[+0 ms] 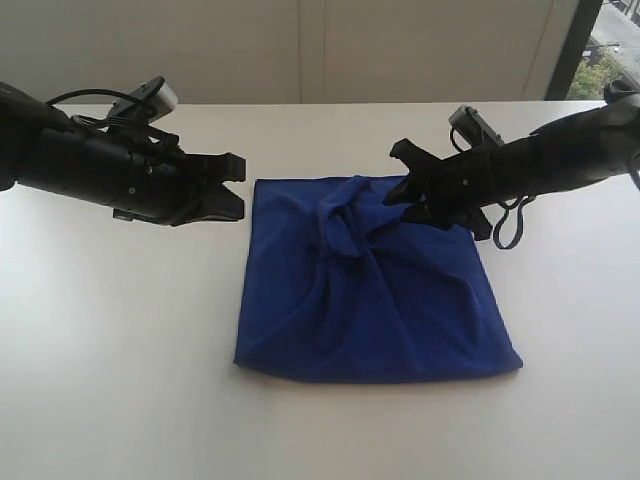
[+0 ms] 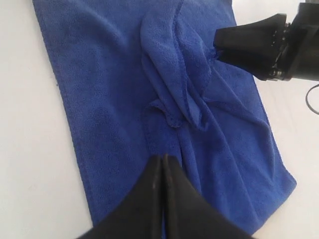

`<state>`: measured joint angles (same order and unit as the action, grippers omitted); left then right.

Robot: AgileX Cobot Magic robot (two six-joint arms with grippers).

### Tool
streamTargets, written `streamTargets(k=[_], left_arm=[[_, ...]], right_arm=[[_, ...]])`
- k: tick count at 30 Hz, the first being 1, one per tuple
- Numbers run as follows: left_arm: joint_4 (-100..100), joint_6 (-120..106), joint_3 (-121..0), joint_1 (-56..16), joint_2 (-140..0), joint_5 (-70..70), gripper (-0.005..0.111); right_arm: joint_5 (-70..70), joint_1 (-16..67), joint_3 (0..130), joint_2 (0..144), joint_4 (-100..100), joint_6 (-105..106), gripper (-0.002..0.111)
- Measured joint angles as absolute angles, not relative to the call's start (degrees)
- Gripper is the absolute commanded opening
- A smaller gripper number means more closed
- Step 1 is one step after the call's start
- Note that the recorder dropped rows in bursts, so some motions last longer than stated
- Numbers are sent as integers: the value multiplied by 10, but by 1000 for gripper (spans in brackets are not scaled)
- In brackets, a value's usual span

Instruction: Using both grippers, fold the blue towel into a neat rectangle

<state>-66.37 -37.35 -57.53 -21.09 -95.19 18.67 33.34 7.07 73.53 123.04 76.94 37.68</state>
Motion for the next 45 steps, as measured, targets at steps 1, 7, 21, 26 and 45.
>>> streamTargets(k=[1, 7, 21, 26, 45], left_arm=[[-665, -374, -575, -211, -952, 187, 0], [-665, -374, -576, -212, -952, 187, 0], [-665, -375, -576, -212, -952, 193, 0], [-665, -374, -576, -212, -952, 194, 0], [-665, -375, -576, -212, -952, 202, 0]], right_arm=[[334, 72, 737, 1235, 771, 378, 36], [338, 73, 741, 1247, 773, 379, 36], [308, 75, 741, 1236, 746, 379, 36], [311, 77, 741, 1244, 747, 379, 18], [308, 80, 741, 1200, 746, 415, 0]])
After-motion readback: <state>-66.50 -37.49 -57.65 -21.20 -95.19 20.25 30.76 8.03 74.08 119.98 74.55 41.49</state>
